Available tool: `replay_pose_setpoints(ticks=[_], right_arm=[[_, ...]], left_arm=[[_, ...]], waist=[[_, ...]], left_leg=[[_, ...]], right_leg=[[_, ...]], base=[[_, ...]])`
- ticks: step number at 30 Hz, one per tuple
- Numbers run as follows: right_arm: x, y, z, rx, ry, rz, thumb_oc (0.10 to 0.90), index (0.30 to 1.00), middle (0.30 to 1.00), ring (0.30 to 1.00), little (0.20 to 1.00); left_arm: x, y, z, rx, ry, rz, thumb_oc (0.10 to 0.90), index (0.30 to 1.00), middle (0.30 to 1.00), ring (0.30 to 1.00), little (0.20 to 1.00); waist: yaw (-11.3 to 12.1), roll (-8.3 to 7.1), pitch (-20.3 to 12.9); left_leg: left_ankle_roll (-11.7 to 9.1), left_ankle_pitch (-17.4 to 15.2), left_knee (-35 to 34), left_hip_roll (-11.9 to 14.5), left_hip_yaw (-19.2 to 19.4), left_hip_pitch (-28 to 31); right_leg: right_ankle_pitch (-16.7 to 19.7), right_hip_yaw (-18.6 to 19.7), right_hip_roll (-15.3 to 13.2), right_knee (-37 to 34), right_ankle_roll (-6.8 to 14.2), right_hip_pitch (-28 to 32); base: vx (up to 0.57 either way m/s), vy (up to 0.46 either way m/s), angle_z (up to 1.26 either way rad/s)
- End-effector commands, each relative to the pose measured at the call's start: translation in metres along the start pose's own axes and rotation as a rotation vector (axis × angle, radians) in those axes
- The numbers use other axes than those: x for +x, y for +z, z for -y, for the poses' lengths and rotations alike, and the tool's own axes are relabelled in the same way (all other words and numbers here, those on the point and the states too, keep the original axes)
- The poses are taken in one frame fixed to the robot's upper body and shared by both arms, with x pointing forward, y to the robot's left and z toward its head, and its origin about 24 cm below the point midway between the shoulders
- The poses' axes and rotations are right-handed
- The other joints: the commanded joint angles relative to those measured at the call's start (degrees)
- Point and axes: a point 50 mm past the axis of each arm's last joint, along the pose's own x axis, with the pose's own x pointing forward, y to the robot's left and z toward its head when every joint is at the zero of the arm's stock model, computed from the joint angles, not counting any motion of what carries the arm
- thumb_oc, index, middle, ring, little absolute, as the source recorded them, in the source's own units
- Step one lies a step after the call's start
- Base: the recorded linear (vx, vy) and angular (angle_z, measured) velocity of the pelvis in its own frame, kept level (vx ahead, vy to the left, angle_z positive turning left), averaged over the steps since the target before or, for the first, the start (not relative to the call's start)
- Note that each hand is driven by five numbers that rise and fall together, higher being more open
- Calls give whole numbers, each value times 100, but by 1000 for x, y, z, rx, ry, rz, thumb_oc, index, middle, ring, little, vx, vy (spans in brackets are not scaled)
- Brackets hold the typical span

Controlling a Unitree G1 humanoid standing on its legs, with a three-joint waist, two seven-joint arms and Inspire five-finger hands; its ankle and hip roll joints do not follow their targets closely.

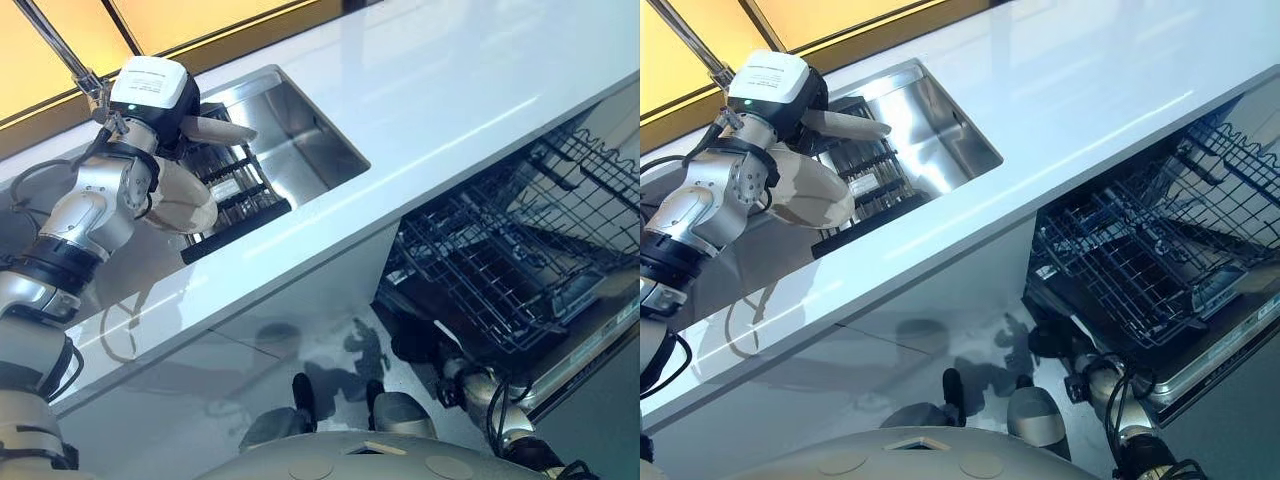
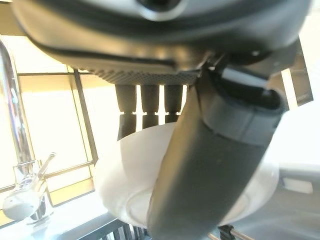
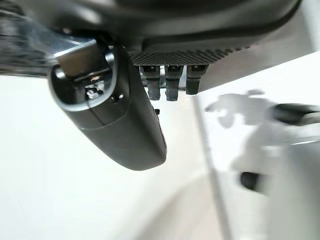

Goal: Pick up plates and place into dishwasher.

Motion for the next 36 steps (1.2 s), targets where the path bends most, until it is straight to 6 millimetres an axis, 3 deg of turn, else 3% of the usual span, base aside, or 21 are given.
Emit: replay_pose_setpoints(ticks=[1, 9, 11, 15, 18, 21, 24, 28, 33, 36], right_arm=[[-10, 36, 4, 88, 3, 218, 800, 900, 900, 900, 900], [-26, 75, 3, 284, 134, 403, 800, 900, 900, 900, 900], [-31, 87, 9, 299, 75, 468, 800, 900, 900, 900, 900], [-47, 115, 41, 322, -247, 649, 800, 900, 900, 900, 900], [-68, 138, 62, 239, -459, 785, 800, 900, 900, 900, 900], [-101, 171, 87, 83, -682, 991, 800, 900, 900, 900, 900], [-127, 200, 99, -74, -802, 1167, 800, 900, 900, 900, 900], [-158, 242, 98, -343, -913, 1407, 800, 900, 900, 900, 900], [-166, 268, 92, -522, -903, 1473, 800, 900, 900, 900, 900], [-167, 283, 82, -655, -781, 1476, 800, 900, 900, 900, 900]], left_arm=[[0, -46, -77, 60, 332, -123, 100, 300, 300, 300, 200], [-7, -63, -83, 73, 378, -155, 100, 300, 300, 300, 200], [-9, -65, -86, 72, 397, -158, 100, 300, 300, 300, 200], [-15, -69, -95, 59, 460, -159, 100, 300, 300, 300, 200], [-24, -71, -104, 43, 503, -159, 100, 300, 300, 300, 200], [-34, -67, -114, 18, 563, -130, 100, 300, 300, 300, 200], [-40, -61, -121, -11, 604, -92, 100, 300, 300, 300, 200], [-40, -44, -125, -62, 631, -10, 100, 300, 300, 300, 200], [-38, -30, -131, -100, 647, 66, 100, 300, 300, 300, 200], [-40, -20, -139, -142, 646, 125, 100, 300, 300, 300, 200]], waist=[[-194, -146, -519], [-296, -159, -615], [-308, -159, -633], [-336, -136, -688], [-331, -111, -717], [-297, -103, -770], [-238, -86, -779], [-87, -134, -829], [83, -190, -891], [177, -247, -930]], left_leg=[[150, -993, 285, -522, 87, 300], [174, -965, 160, -506, 272, 352], [177, -955, 139, -505, 301, 349], [190, -951, 85, -504, 372, 354], [201, -917, 79, -498, 422, 321], [230, -980, 46, -517, 388, 369], [238, -997, 45, -528, 349, 392], [229, -998, 47, -536, 284, 381], [204, -970, 42, -533, 213, 337], [183, -899, 57, -526, 170, 279]], right_leg=[[329, 175, 31, -297, 397, -41], [367, 275, 49, -316, 447, -99], [379, 298, 48, -323, 455, -117], [408, 356, 51, -343, 476, -164], [468, 399, 64, -347, 466, -215], [414, 453, 80, -353, 466, -191], [401, 469, 93, -346, 453, -163], [397, 441, 90, -337, 446, -147], [406, 352, 74, -363, 446, -134], [463, 271, 66, -377, 422, -147]], base=[[-39, 26, -15], [-41, 22, -7], [-43, 15, -4], [-32, 25, -6], [-40, 25, -12], [17, 33, -12], [29, 21, -3], [-11, -2, -3], [-10, -16, 0], [-13, -12, 1]])
